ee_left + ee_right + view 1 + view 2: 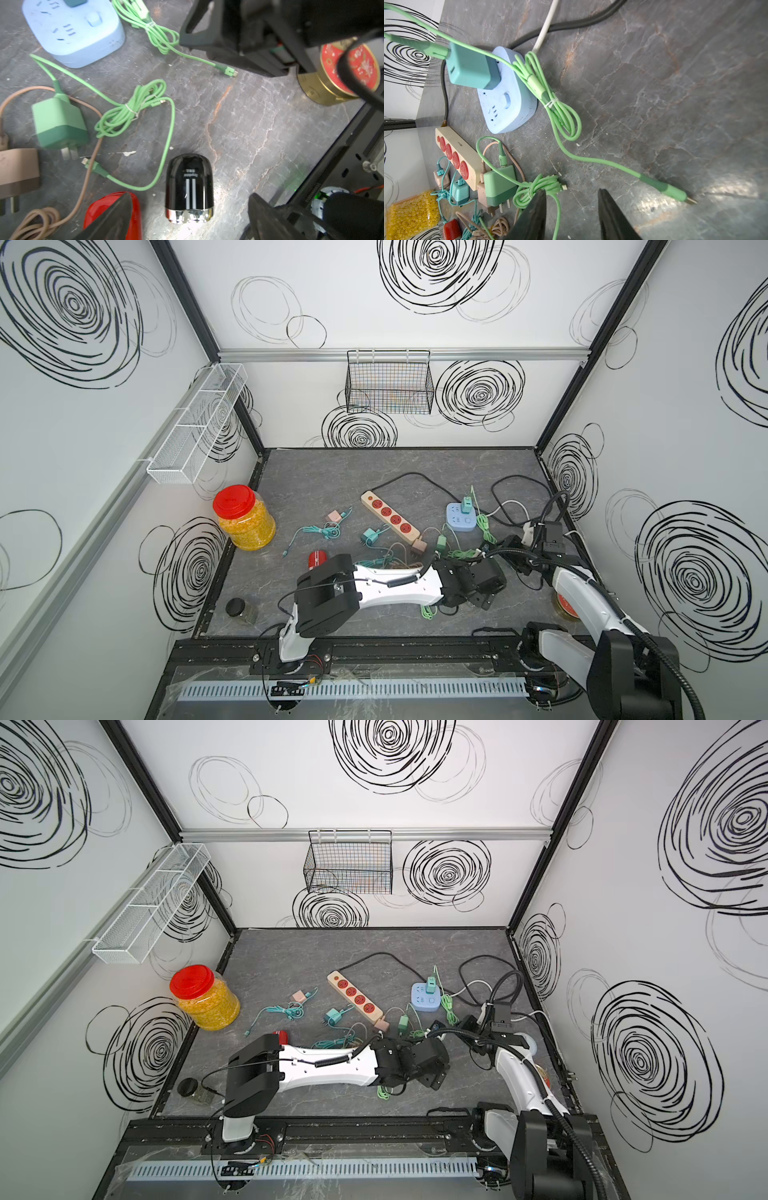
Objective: Unplug the electric shaver
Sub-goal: Place the electric shaver at the center of the board, then pick up the socket from the center of the board.
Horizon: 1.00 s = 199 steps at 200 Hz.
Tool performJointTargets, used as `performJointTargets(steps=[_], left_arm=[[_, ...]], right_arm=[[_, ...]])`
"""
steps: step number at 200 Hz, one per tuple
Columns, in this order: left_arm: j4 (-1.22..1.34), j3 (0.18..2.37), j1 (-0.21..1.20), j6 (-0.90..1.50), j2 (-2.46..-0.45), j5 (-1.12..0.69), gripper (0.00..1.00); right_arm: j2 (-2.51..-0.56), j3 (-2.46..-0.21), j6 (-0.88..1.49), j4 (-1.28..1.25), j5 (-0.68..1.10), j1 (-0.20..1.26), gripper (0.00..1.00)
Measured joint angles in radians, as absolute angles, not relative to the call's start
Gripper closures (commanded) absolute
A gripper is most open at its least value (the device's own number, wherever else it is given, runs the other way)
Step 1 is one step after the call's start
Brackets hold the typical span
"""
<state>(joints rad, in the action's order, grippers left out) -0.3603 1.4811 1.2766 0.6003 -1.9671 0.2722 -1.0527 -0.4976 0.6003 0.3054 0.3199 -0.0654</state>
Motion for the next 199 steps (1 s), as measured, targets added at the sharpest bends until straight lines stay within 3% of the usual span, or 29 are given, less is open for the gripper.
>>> performJointTargets(steps=[99, 176, 199], left_arm=[[-0.299, 1.385, 1.071, 0.590, -1.864, 0.181, 0.25], [-0.291, 1.379, 0.857, 0.562, -1.850, 0.113, 0.31], [-0.298, 1.428, 0.822, 0.551, -1.868, 0.103, 0.45]], right_arm=[[-1.025, -0.561, 0.582, 0.373, 0.294, -0.037, 0.55], [-1.033, -0.683, 0.563, 0.410, 0.215, 0.099, 0.54], [-1.076, -0.738, 0.556, 0.411, 0.180, 0.154, 0.54]])
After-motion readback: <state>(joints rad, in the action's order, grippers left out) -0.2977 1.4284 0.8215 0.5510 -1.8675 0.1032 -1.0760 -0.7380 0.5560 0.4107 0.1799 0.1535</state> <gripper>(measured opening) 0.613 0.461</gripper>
